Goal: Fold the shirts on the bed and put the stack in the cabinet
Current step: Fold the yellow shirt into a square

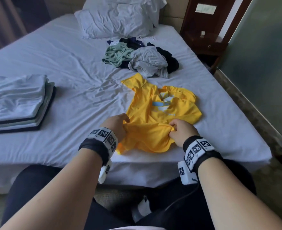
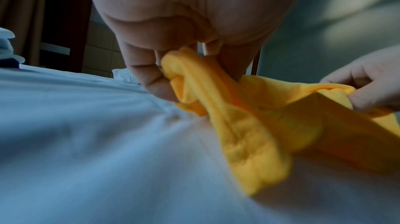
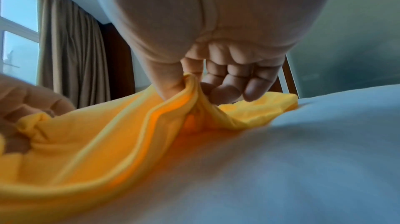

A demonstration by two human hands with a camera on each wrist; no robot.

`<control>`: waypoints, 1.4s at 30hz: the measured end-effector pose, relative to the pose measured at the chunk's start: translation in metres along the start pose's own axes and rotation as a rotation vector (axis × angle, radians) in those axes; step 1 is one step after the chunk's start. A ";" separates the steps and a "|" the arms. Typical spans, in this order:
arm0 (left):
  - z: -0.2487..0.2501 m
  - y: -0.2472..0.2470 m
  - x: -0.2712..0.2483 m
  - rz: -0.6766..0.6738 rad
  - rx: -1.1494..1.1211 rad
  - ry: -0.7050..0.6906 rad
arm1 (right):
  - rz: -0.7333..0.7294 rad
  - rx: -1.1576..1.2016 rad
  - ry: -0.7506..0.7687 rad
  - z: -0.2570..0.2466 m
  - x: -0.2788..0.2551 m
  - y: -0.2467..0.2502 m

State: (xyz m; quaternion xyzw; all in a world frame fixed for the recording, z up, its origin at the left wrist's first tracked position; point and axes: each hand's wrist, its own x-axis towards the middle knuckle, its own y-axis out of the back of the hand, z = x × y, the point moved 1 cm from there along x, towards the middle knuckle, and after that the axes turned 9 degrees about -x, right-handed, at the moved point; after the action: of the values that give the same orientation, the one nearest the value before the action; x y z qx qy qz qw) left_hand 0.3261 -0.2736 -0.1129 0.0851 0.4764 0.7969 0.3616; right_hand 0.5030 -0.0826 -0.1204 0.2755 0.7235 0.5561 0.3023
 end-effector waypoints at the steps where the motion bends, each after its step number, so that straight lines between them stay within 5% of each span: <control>1: 0.003 0.010 0.000 0.030 -0.016 -0.027 | 0.024 0.061 -0.018 0.003 0.001 0.010; 9: 0.058 0.138 -0.012 0.353 -0.114 -0.223 | 0.285 0.145 0.057 -0.002 0.002 0.143; 15: 0.108 0.237 -0.048 0.529 -0.231 -0.355 | 0.316 0.698 0.166 -0.021 -0.034 0.259; 21: 0.133 0.318 -0.099 0.649 -0.260 -0.430 | 0.435 0.658 0.289 -0.048 -0.078 0.355; 26: 0.110 0.334 -0.091 0.535 -0.305 -0.366 | 0.166 0.626 0.318 -0.055 -0.073 0.363; 30: 0.081 0.327 -0.057 0.257 -0.416 -0.189 | -0.212 0.439 0.279 -0.052 -0.036 0.327; 32: 0.070 0.316 -0.037 0.161 -0.481 -0.090 | -0.238 0.330 0.238 -0.055 -0.009 0.308; 35: 0.067 0.307 0.003 0.210 -0.295 -0.062 | -0.030 0.153 0.186 -0.070 0.031 0.298; 42: 0.150 0.395 0.041 0.883 -0.453 -0.348 | 0.722 0.290 0.239 -0.119 0.077 0.400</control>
State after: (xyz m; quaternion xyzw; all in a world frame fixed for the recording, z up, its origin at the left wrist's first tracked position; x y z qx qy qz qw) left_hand 0.1730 -0.2547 0.2819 0.3288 0.1436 0.9304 0.0743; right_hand 0.3881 -0.0105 0.2816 0.4849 0.6812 0.5470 -0.0408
